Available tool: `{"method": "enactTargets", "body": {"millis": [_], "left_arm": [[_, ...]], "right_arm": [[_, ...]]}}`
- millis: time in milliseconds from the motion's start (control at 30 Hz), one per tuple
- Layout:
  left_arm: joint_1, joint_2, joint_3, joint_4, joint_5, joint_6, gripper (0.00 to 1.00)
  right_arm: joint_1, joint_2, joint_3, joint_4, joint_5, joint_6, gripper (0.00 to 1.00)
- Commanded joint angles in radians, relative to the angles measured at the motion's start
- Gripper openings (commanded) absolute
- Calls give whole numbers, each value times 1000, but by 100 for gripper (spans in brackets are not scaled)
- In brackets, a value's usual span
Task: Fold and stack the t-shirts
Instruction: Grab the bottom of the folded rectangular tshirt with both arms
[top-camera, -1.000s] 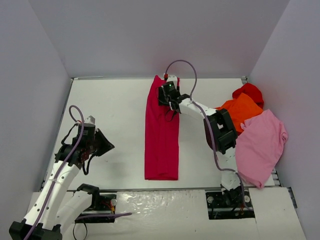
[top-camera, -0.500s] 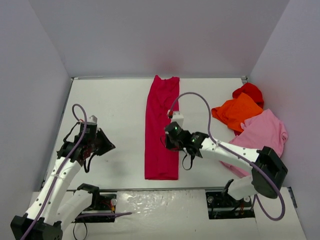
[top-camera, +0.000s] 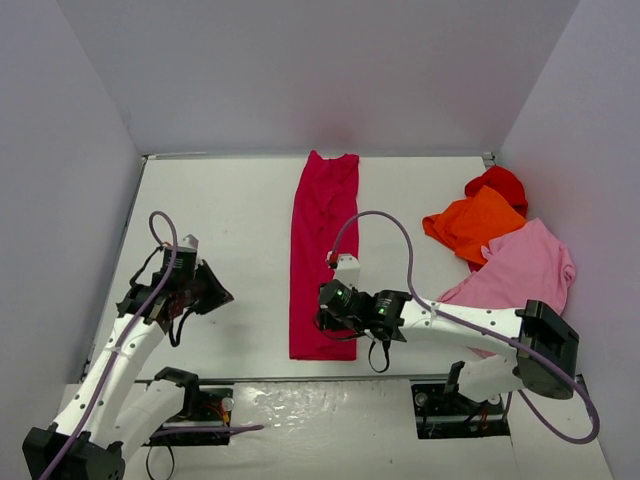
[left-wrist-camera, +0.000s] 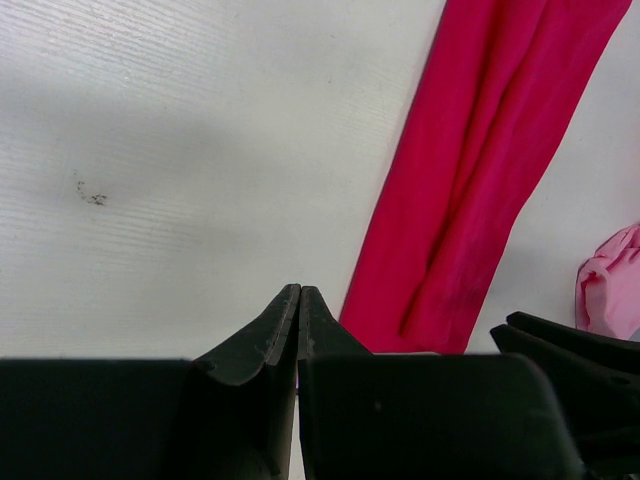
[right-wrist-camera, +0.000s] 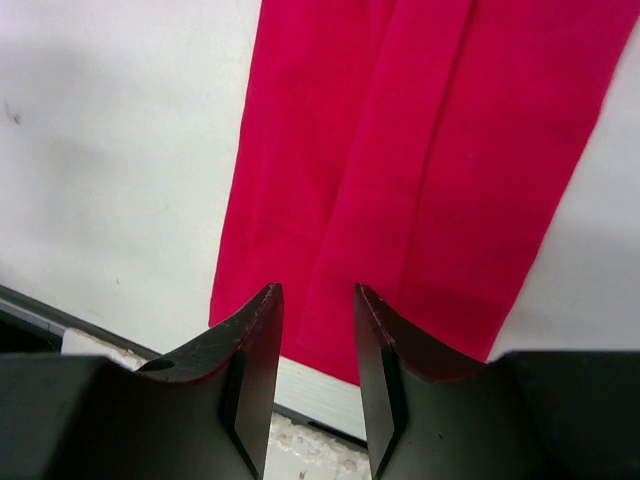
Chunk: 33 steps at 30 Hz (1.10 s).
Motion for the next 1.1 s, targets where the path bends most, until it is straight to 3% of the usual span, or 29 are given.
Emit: {"method": "enactTargets", "body": {"millis": [0, 400, 700, 733, 833, 900, 1067], "left_arm": [[-6, -5, 27, 27, 11, -9, 0], [-6, 17, 14, 28, 15, 11, 0], [-6, 15, 12, 24, 14, 11, 0], [-6, 14, 10, 24, 15, 10, 0], [-6, 14, 7, 27, 15, 7, 0], [-6, 16, 7, 27, 14, 7, 0], [-6, 18, 4, 34, 12, 5, 0]], "right_arm": [[52, 46, 6, 9, 62, 84, 31], [49, 40, -84, -3, 100, 125, 32], [45, 131, -88, 1, 80, 111, 34], [45, 138, -88, 2, 80, 110, 32], [45, 155, -85, 5, 76, 105, 7], [47, 154, -79, 5, 76, 93, 0], [57, 144, -22, -10, 77, 60, 0]]}}
